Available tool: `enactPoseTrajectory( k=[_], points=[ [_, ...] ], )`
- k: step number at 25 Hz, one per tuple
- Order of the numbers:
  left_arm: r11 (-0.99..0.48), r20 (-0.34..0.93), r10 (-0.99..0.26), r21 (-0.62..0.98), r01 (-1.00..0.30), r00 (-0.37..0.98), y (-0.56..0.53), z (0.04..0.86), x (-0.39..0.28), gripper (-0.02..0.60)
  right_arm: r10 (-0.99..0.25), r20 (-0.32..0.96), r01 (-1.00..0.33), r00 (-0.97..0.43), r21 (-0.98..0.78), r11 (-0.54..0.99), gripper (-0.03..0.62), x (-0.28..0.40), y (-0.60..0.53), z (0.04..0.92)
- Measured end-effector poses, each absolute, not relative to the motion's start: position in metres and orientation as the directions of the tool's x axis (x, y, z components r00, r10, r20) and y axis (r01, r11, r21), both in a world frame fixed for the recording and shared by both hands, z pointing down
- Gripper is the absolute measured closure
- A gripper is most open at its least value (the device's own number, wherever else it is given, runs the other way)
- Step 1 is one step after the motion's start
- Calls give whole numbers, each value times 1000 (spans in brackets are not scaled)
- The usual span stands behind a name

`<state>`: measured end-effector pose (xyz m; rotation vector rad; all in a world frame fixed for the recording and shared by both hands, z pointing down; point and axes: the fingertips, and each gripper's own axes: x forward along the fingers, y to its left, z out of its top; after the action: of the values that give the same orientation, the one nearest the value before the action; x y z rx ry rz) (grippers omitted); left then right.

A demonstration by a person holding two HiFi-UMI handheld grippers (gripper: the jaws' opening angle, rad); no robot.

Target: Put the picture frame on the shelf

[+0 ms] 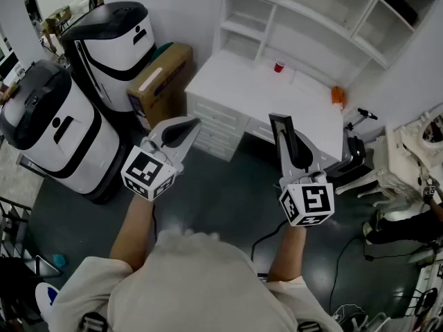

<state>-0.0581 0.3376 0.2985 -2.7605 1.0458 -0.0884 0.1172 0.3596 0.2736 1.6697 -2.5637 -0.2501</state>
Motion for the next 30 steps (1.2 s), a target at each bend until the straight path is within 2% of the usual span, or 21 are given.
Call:
enactPoseTrajectory(
  k=[7,17,30],
  points=[
    [-735,-8,-666,-162,-659,746,335,301,-46,581,-903,-71,-901,-424,133,413,533,130,360,269],
    [-731,-31,-674,-114,-673,738,331,302,-15,581,-888,-67,-885,-455,146,442,533,159,351,277],
    [-737,-6,-669,-117,-665,743,272,314,9,581,-900,-91,-900,-426,141,412,533,192,297,278]
  ],
)
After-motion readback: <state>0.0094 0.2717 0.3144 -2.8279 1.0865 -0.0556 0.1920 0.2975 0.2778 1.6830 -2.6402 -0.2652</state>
